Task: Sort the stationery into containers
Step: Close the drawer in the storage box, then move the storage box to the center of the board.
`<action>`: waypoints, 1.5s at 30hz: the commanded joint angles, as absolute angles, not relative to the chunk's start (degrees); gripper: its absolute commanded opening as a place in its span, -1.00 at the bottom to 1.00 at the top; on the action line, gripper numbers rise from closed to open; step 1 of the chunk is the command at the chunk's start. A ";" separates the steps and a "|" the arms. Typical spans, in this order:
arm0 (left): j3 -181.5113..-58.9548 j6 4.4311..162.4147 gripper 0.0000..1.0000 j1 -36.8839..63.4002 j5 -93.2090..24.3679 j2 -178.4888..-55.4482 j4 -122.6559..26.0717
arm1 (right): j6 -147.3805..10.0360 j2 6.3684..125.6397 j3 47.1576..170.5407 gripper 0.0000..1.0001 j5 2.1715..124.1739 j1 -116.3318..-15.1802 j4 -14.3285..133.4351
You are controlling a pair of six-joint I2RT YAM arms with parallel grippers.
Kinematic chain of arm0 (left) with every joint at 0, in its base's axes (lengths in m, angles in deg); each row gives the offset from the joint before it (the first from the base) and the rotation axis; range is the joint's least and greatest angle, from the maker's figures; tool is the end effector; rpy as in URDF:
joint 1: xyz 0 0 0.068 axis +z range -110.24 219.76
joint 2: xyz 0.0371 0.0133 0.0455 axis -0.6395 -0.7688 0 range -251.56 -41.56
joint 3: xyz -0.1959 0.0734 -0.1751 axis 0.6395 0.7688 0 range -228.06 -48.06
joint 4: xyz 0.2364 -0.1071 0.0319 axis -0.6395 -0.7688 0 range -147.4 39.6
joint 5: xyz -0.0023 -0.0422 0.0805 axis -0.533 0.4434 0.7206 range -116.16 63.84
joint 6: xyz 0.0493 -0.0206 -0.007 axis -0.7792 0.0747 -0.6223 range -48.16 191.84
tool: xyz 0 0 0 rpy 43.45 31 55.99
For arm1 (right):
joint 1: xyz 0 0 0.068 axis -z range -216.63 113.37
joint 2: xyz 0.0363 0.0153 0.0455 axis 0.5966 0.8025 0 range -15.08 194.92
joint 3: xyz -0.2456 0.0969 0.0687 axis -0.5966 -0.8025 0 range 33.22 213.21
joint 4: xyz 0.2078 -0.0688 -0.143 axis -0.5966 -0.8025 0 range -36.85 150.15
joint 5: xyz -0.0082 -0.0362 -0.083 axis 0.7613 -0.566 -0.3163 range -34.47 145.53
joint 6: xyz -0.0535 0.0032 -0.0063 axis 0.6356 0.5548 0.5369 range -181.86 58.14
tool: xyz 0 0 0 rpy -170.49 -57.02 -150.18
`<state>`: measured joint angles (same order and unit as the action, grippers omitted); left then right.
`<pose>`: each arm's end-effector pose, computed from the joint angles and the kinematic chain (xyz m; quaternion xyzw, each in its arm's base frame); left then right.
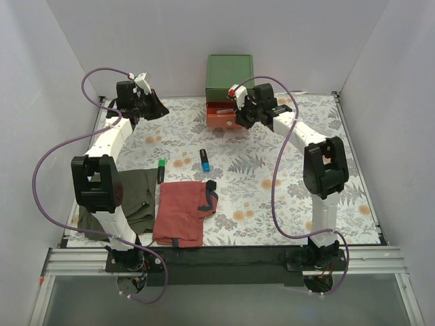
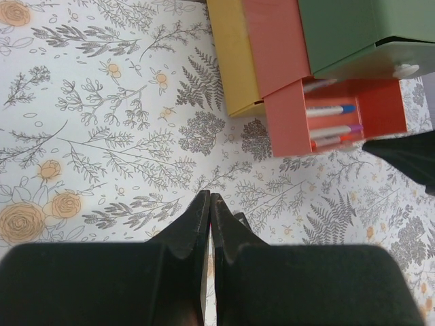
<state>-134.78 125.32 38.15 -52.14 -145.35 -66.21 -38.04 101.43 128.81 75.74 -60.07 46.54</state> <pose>0.4232 -0.0274 0.2978 -0.2777 0.8166 -0.3905 0.3217 0.4324 0.2009 0.2574 -0.4241 0.7656 0.1538 0.4587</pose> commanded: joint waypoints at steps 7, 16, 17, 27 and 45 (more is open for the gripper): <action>-136.13 127.30 -1.00 38.35 -55.95 -147.99 -63.67 | -40.59 110.51 142.55 -0.88 62.48 -60.97 58.12; -139.29 129.85 -1.00 38.35 -57.89 -153.53 -59.45 | -41.55 111.31 141.77 -0.86 58.08 -61.24 59.62; -139.90 130.37 -1.00 38.35 -58.50 -154.84 -58.67 | -41.55 109.31 140.80 -0.86 59.39 -61.15 59.10; -151.77 132.13 0.09 37.30 -63.68 -167.94 -48.31 | -59.20 91.09 119.17 0.04 66.69 -49.91 56.02; -173.22 127.04 -1.00 28.87 -56.13 -189.04 -41.87 | -69.32 119.12 148.52 -0.76 70.74 -46.38 59.62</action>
